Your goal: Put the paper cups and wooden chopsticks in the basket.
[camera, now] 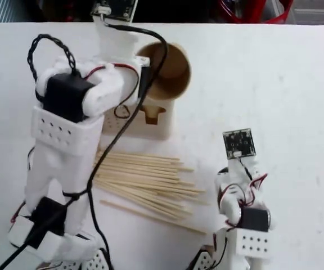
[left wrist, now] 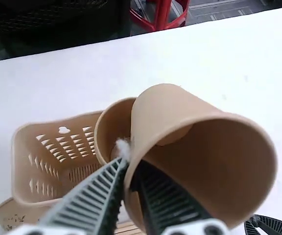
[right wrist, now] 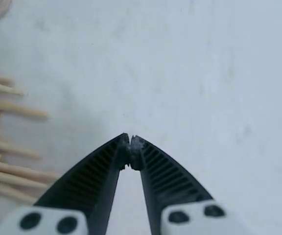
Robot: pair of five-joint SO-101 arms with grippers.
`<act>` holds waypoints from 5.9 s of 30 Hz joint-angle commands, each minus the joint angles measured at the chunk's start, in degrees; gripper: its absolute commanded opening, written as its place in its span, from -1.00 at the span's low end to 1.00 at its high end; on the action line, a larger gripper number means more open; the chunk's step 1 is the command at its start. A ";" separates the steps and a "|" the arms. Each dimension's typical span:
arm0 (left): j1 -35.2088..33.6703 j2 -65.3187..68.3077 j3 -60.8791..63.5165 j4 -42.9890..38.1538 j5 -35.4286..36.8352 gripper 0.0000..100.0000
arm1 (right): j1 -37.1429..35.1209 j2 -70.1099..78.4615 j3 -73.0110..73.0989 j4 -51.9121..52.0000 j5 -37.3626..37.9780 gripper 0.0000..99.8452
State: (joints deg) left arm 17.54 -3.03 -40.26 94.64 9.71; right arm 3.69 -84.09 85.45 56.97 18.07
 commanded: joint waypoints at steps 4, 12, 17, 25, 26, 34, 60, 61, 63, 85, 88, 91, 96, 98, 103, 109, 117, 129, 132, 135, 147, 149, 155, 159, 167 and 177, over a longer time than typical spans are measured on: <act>-3.47 0.13 -4.22 5.19 3.69 -0.95 | -1.27 -19.12 2.81 9.19 1.67 -0.96; -3.65 0.22 -1.93 5.27 3.60 -0.95 | -1.36 -18.33 3.16 9.27 2.20 -0.96; -3.47 0.31 1.49 0.09 -0.09 -0.78 | -1.36 -18.33 3.16 9.27 2.20 -0.96; -3.82 0.31 2.20 -9.41 -0.79 -0.65 | -1.36 -18.33 3.25 9.27 2.20 -0.96; -3.82 0.40 2.20 -10.46 -0.79 -0.65 | -1.36 -18.33 3.25 9.27 2.29 -0.96; -4.44 10.15 3.43 -18.46 -0.88 -0.65 | -1.36 -18.33 3.25 9.27 2.29 -0.96; -5.67 16.84 -12.31 -8.00 -10.55 -0.64 | -1.36 -18.33 3.25 9.27 2.29 -0.96; -5.85 16.92 -13.45 -6.95 -10.64 -0.64 | -1.36 -18.33 3.25 9.27 2.29 -0.96; -6.37 17.19 -14.33 -4.75 -10.73 -0.64 | -1.36 -18.33 3.25 9.27 2.29 -0.96; -25.54 11.91 -25.49 7.56 -10.73 -0.64 | -1.36 -18.33 3.34 9.27 2.29 -0.96; -33.63 12.00 -14.15 5.45 -16.62 -0.64 | -1.36 -18.33 3.34 9.27 2.29 -0.96; -35.30 11.91 -3.34 3.96 -34.64 -0.55 | -1.36 -18.33 3.34 9.27 2.29 -0.96; -35.03 11.91 11.16 3.87 -69.63 -0.37 | -1.36 -18.33 3.34 9.27 2.29 -0.96; -34.95 11.91 16.26 3.34 -80.26 -0.36 | -1.36 -18.33 3.34 9.27 2.29 -0.96; -35.38 11.91 21.89 -4.66 -87.91 -0.35 | -1.36 -18.33 3.34 9.27 2.29 -0.96; -33.80 12.00 26.37 -7.82 -90.55 -0.35 | -1.36 -18.33 3.34 9.27 2.29 -0.96; -33.98 19.65 25.58 -18.02 -84.66 -0.35 | -1.36 -18.33 3.34 9.27 2.29 -0.96; -33.71 30.55 13.98 -14.68 -79.12 -0.35 | -1.36 -18.33 3.34 9.27 2.29 -0.96; -33.54 30.46 13.45 -13.98 -79.21 -0.35 | -1.36 -18.33 3.34 9.27 2.29 -0.96; -32.75 30.46 13.54 -8.44 -83.78 -0.36 | -1.36 -18.33 3.34 9.27 2.29 -0.96; -31.78 25.54 11.87 7.65 -88.00 -0.45 | -1.36 -18.33 3.34 9.19 2.29 -0.96; -31.96 22.29 13.89 7.65 -87.91 -0.45 | -1.36 -18.33 3.34 9.19 2.29 -0.96; -30.99 9.27 27.60 7.56 -88.18 -0.45 | -1.19 -18.42 3.34 9.19 2.29 -0.96; -31.60 -0.04 35.43 3.08 -87.82 -0.46 | -1.19 -18.42 3.34 9.19 2.29 -0.96; -46.02 -18.51 42.37 -8.18 -80.09 -0.45 | -1.10 -18.42 3.34 9.19 2.29 -0.96; -49.27 -5.67 51.43 -24.88 -67.08 -0.34 | -1.27 -18.42 3.69 9.19 2.29 -0.96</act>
State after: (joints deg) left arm -34.24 -12.53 11.25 71.78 -58.42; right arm 2.73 -101.93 89.23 66.37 19.74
